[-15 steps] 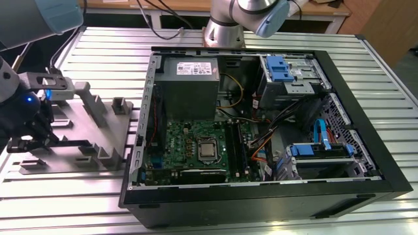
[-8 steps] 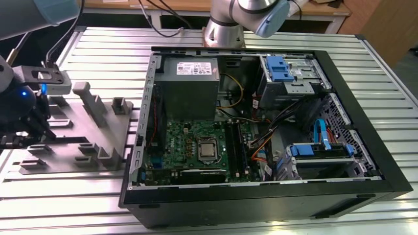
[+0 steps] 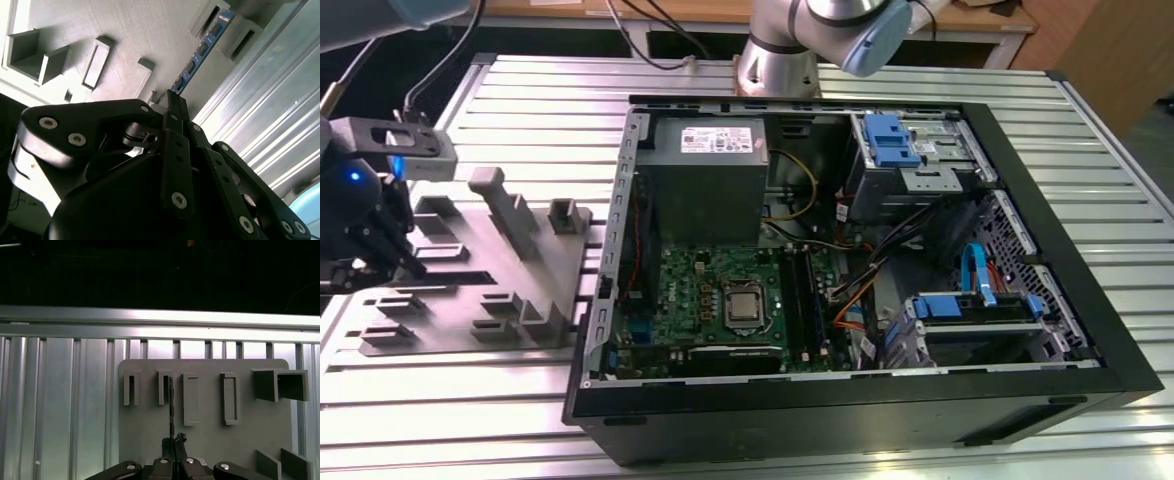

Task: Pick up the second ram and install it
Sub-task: 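Pick up the second ram and move it above second insertion slot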

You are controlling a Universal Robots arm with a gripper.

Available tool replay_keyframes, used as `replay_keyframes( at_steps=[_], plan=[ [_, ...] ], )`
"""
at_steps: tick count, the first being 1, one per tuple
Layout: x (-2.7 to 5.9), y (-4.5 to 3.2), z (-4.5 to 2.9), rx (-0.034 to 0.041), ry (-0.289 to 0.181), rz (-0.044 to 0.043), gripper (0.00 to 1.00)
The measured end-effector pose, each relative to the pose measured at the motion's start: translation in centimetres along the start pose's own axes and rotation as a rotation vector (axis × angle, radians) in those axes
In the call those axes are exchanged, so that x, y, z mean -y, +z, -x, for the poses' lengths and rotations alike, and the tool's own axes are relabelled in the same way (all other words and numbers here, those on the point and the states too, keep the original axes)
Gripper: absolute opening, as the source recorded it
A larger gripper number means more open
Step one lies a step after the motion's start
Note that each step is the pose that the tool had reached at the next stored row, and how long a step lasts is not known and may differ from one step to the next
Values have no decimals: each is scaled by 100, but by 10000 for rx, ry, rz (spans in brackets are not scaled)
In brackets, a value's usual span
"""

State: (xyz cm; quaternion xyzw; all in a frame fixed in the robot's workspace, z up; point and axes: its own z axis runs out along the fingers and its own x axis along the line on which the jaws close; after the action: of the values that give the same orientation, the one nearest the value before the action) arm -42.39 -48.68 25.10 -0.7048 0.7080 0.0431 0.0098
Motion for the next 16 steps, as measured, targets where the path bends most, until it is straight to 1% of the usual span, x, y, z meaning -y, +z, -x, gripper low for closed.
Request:
replay_keyframes(
  at_steps=[5, 9, 14, 16],
  plan=[
    [-5, -110, 8, 3, 34, -2, 11],
    [-9, -184, 14, 8, 71, -5, 11],
    [-11, -225, 17, 31, 109, -7, 11],
    [-12, -246, 18, 51, 114, -7, 11]
  ],
)
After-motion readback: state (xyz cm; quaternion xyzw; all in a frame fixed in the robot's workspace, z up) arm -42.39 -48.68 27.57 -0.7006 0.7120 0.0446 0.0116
